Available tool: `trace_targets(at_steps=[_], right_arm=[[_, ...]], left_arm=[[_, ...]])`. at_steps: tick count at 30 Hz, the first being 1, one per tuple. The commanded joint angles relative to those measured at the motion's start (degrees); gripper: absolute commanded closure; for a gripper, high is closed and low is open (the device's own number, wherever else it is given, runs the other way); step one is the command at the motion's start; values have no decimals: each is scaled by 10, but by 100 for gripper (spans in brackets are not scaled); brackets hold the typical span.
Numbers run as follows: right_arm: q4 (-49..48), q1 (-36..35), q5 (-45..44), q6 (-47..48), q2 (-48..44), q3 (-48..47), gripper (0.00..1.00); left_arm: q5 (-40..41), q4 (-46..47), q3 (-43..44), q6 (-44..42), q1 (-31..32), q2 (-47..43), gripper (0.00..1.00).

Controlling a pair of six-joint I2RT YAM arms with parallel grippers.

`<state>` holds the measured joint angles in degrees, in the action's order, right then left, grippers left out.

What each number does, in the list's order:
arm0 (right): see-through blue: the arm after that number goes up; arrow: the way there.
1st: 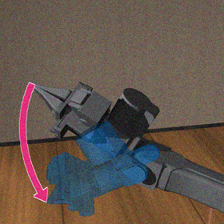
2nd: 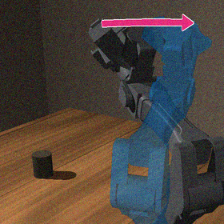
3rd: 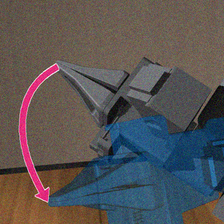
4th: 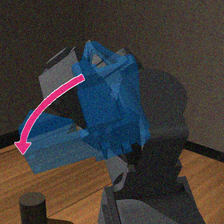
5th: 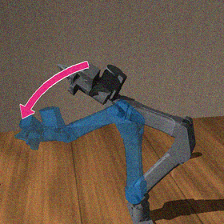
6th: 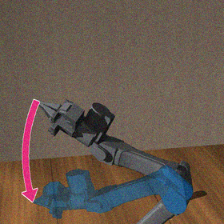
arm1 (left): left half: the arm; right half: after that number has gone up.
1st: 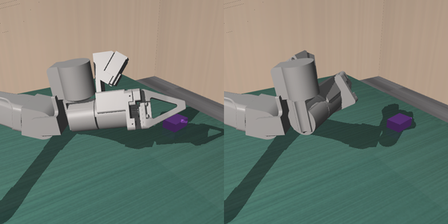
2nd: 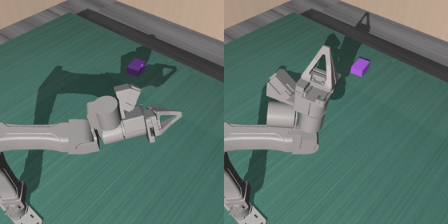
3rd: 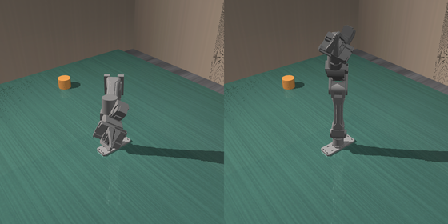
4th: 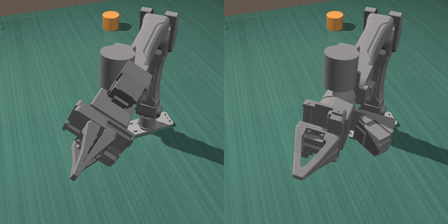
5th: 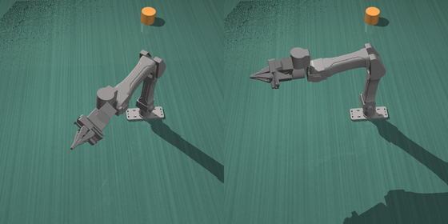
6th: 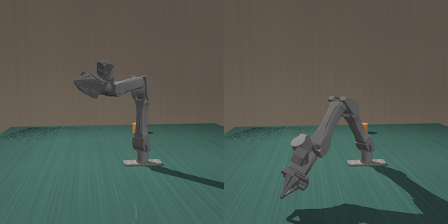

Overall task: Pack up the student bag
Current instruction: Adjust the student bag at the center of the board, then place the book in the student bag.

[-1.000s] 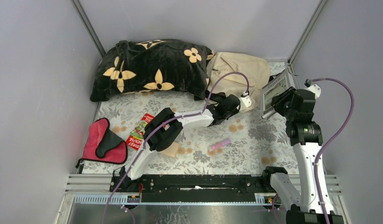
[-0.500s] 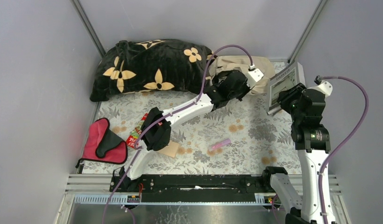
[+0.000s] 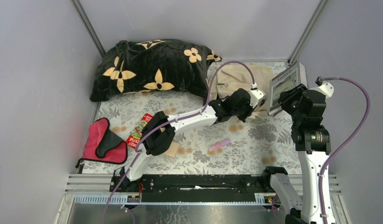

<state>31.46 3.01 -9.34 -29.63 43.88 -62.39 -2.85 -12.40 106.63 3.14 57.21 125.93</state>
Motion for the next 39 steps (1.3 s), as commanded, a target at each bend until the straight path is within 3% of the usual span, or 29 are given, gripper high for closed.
trace_targets(at_steps=[1,2,3,5,7,8,13,20,28,33,39], right_arm=[[-20,0,-7,-2,-6,-4,87],[-16,0,-11,0,-6,-4,87],[-12,0,-16,1,-6,-4,87],[-7,0,-25,5,-4,-3,87],[-2,0,-30,7,-2,0,87],[1,0,-32,8,-1,0,87],[15,0,-29,8,2,5,86],[55,0,9,-24,12,13,87],[108,1,-40,-38,14,-32,89],[124,1,-82,-17,0,-85,88],[137,1,-92,-9,-1,-114,88]], left_arm=[[-86,103,29,72,16,3,100],[-98,105,36,82,16,15,100],[-116,100,55,86,16,24,88],[-135,93,73,91,16,35,37],[-133,96,72,85,16,24,14],[-128,95,67,73,16,13,10],[-110,57,34,14,-13,-54,8],[-37,15,-85,-164,-26,-121,8],[-80,21,-140,-216,-11,-133,6],[-17,47,-172,-246,31,-118,2],[79,58,-143,-243,61,-70,1]])
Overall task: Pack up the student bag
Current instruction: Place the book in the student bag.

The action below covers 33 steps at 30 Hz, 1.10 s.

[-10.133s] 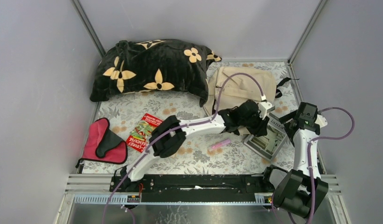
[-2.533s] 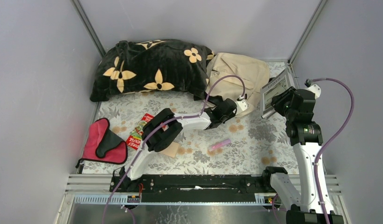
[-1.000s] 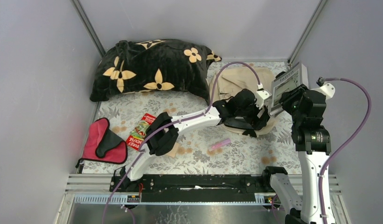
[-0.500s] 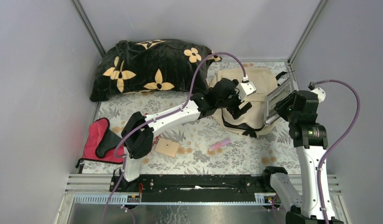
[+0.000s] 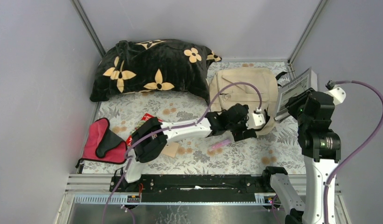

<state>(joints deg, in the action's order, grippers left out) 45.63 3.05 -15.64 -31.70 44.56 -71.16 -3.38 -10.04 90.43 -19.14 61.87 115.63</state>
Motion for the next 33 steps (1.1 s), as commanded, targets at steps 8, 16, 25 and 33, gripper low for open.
trace_targets(at_steps=[8,16,25,33], right_arm=[[37,0,-34,7,-14,-48,88],[80,0,-25,-42,-54,0,88],[74,0,131,-116,-144,121,90],[-41,0,354,-143,-217,216,90]], left_arm=[[262,25,138,-17,9,119,82],[141,-7,272,88,-48,70,100],[42,14,364,294,-121,114,100],[4,19,371,320,-126,133,100]])
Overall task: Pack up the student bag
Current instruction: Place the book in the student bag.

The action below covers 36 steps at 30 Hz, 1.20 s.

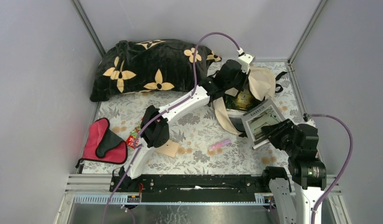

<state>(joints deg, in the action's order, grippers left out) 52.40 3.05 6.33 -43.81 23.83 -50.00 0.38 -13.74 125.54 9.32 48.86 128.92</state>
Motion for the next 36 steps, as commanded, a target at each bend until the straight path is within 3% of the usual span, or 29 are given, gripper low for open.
trace_targets(at_steps=[1,7,15,17,25,31,36], right_arm=[[-118,0,153,-26,-6,14,90],[-254,0,234,-130,1,140,91],[-457,0,230,-252,22,262,91],[-465,-1,229,-264,26,275,91],[-511,-1,122,-269,61,283,90],[-643,0,26,-324,135,299,90],[-639,-1,-59,-332,198,283,90]], left_arm=[[-38,57,21,38,4,1,100],[-54,61,20,43,4,-7,100],[-65,62,22,44,4,-16,100],[-69,63,24,45,4,-17,100],[-92,63,8,42,4,-34,100],[-117,66,-7,31,4,-46,100],[-148,75,-7,35,5,-43,100]])
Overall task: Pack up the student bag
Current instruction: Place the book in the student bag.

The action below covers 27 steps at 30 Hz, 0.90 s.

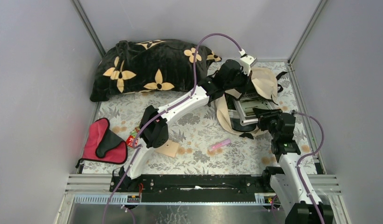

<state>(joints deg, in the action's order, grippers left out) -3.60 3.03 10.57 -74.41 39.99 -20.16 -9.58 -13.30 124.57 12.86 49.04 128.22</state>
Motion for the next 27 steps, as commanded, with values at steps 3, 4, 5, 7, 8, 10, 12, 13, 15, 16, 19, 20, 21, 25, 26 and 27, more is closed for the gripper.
trace_targets(at_steps=[3,4,5,7,8,10,12,13,15,16,19,20,21,25,26,27], right_arm=[[-122,-1,-124,-57,98,-14,89],[-141,-4,-123,-62,123,-15,90],[-150,-10,-126,-65,146,-19,89],[-154,-25,-147,-71,190,-34,88],[-154,-35,-164,-68,204,-42,87],[-133,-68,-207,-65,235,-66,83],[-114,-80,-199,-62,276,-96,80],[-105,-80,-186,-70,295,-108,80],[-113,-82,-177,-79,320,-106,80],[-128,-81,-179,-81,328,-100,80],[-138,-83,-209,-71,349,-98,80],[-139,-83,-219,-70,358,-99,79],[-141,-82,-227,-72,367,-100,78],[-158,-82,-243,-64,419,-118,55],[-160,-82,-228,-52,431,-128,48],[-151,-82,-213,-38,438,-137,40]], left_arm=[[-73,83,4,4,3,-31,100],[-80,86,4,4,4,-29,100],[-85,89,4,4,4,-27,100],[-94,92,5,7,5,-22,100],[-95,93,5,8,5,-21,100],[-100,97,1,12,5,-19,100],[-94,86,2,-6,8,-18,100],[-92,83,0,-12,8,-19,100],[-94,79,-5,-21,8,-23,100],[-99,78,-7,-22,8,-27,100],[-125,82,-23,-16,8,-37,100],[-131,84,-31,-15,8,-42,100],[-132,85,-41,-13,7,-46,100],[-137,91,-76,-8,8,-61,100],[-135,90,-80,-8,8,-63,100],[-131,89,-84,-9,8,-64,100]])
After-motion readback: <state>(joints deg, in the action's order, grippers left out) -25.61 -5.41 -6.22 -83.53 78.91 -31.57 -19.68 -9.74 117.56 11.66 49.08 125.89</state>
